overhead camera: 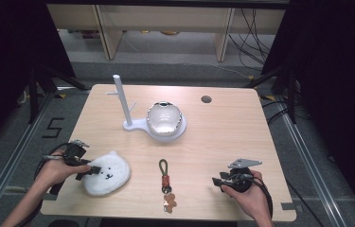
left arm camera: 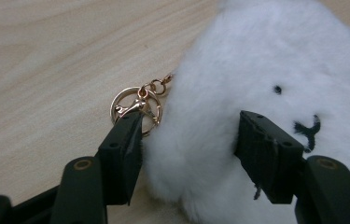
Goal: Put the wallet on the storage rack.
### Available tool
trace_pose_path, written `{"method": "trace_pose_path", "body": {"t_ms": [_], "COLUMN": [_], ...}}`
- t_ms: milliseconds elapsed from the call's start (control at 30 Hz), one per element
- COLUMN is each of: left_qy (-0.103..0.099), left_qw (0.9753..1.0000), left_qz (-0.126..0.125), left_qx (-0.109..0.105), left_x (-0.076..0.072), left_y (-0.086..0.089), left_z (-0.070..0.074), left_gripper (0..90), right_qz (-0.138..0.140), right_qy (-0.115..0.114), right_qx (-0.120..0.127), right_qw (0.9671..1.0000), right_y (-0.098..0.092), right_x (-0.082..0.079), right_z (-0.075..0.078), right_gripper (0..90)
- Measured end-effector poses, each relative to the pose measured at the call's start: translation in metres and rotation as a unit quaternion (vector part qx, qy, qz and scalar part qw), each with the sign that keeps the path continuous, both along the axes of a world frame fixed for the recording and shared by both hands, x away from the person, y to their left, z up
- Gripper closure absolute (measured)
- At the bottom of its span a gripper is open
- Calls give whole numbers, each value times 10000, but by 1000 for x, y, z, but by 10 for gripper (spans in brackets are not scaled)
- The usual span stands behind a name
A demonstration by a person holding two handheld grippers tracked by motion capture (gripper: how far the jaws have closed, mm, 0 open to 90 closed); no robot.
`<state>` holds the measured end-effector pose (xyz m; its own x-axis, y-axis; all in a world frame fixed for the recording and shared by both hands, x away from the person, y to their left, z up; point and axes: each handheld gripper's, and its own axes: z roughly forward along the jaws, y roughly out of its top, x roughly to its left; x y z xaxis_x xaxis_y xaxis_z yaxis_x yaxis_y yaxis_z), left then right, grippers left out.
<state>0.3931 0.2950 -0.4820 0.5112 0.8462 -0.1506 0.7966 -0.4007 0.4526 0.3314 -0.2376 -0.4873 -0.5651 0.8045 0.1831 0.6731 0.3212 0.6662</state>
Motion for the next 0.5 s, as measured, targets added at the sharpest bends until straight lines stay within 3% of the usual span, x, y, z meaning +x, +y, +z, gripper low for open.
{"method": "trace_pose_path", "body": {"t_ms": [67, 133, 267, 400, 433, 500], "left_qy": [146, 156, 435, 403, 365, 283], "left_qw": [9997, 9997, 9990, 9990, 9992, 9993], "left_qz": [-145, -141, -83, -127, -145, -220], "left_qx": [155, 120, 102, 131, 105, 124], "left_x": [3, 4, 8, 8, 7, 5], "left_y": [-2, -2, -5, -5, -5, -5], "left_z": [2, 1, -2, -3, -3, -2], "left_gripper": [425, 435, 477, 526, 584, 615], "right_qz": [53, 49, 40, 51, 128, 62], "right_qy": [38, 48, 81, 71, -46, 9], "right_qx": [-65, -74, -66, -80, -89, -89], "right_qw": [10000, 9999, 9999, 9999, 9999, 9999], "right_y": [0, -1, -1, -3, -4, -3], "right_x": [0, -1, -1, -1, 0, -1], "right_z": [1, 1, 1, 1, 0, 1], "right_gripper": [569, 568, 566, 565, 564, 564]}}
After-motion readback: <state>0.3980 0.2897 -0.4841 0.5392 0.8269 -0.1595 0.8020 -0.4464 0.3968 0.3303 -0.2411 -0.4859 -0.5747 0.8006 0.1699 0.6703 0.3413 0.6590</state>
